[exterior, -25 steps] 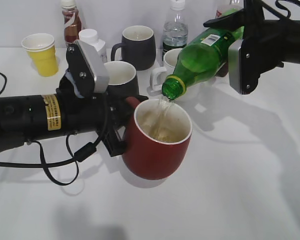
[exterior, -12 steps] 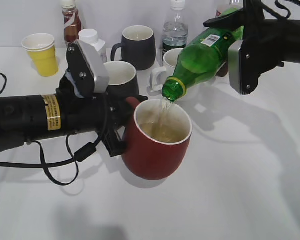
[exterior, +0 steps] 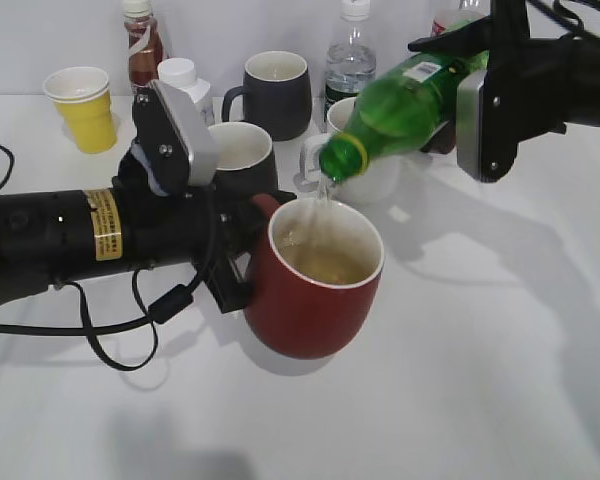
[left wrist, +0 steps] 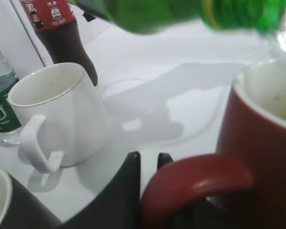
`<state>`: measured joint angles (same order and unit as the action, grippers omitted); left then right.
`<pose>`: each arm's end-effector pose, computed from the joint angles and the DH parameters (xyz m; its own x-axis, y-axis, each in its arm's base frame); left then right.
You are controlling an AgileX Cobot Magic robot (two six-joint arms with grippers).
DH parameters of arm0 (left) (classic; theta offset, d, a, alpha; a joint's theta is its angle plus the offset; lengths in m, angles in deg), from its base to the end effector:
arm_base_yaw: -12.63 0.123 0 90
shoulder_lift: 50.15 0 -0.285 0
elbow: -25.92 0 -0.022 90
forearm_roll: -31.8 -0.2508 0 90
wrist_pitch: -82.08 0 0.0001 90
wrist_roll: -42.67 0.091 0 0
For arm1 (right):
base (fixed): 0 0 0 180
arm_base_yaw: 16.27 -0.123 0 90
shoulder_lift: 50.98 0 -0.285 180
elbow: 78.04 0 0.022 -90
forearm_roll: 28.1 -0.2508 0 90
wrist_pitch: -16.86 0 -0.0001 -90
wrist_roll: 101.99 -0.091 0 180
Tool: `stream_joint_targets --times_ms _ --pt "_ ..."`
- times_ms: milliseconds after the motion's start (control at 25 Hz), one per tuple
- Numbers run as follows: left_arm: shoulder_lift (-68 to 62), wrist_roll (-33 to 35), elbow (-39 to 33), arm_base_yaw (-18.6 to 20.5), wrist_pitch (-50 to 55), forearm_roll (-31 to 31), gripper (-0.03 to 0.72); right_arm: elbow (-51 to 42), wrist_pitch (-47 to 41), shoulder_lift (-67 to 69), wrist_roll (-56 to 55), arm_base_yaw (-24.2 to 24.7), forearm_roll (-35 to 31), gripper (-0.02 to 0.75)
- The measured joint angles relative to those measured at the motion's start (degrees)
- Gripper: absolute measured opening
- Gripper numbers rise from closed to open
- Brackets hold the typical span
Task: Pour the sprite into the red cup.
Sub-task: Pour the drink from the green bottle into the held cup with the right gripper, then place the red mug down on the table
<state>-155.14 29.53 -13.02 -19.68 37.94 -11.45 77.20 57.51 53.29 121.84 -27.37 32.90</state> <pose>0.2430 -0.2050 0.1828 0.0508 0.3385 -0.9396 0.8923 0.4072 0.1949 0.3342 0.1183 0.2371 0.7253 -0.6877 -0.0316 -0.1823 -0.1477 -0.9721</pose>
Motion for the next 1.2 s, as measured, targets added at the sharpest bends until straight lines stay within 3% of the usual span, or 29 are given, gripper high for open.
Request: stream_joint_targets --times_ms 280,640,760,960,1200 --pt "0.19 0.07 0.0 0.0 -0.07 5.97 0.077 0.0 0.1 -0.05 -15.87 0.0 1.77 0.375" --pt "5.51 0.12 -0.05 1.2 0.79 12.2 0.077 0.0 0.81 -0.05 -47.7 0.0 1.33 0.375" --pt "7.58 0.12 -0.05 3.39 1.31 14.28 0.077 0.0 0.86 -0.05 -53.28 0.0 -6.35 0.375" --pt "11.1 0.12 -0.37 9.55 2.55 15.64 0.077 0.0 0.8 1.86 -54.12 0.0 -26.89 0.375" --pt "12.51 0.12 -0.46 18.68 2.65 18.91 0.076 0.0 0.2 4.94 -54.12 0.0 -40.52 0.375"
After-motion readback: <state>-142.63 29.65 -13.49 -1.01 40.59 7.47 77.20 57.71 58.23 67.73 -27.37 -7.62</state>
